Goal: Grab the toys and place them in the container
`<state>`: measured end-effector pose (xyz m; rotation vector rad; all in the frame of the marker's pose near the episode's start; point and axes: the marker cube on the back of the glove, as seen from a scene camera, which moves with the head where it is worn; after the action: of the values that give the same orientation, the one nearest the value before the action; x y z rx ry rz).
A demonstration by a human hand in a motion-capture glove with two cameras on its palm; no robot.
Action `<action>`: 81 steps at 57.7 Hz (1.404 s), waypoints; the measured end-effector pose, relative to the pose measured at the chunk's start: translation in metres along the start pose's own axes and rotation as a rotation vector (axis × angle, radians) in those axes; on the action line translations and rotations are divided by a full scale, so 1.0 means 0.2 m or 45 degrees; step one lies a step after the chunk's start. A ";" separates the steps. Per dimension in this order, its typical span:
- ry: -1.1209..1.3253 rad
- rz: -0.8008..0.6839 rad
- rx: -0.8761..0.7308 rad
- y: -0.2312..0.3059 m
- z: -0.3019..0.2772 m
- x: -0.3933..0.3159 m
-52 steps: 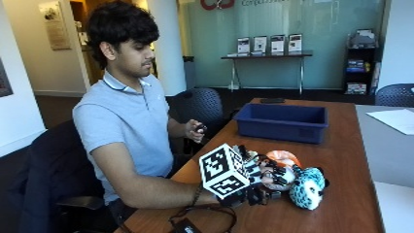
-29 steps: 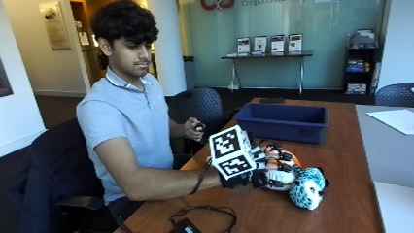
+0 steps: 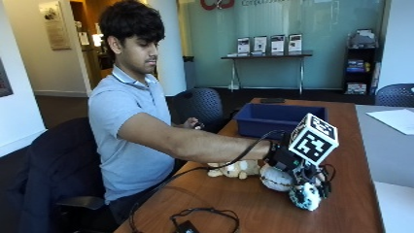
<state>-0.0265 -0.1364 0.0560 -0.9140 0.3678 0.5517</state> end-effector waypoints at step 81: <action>0.411 -0.991 0.216 0.68 -0.14 -2.17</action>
<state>-0.4573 -0.2186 0.1786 -0.9000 0.3103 -0.3410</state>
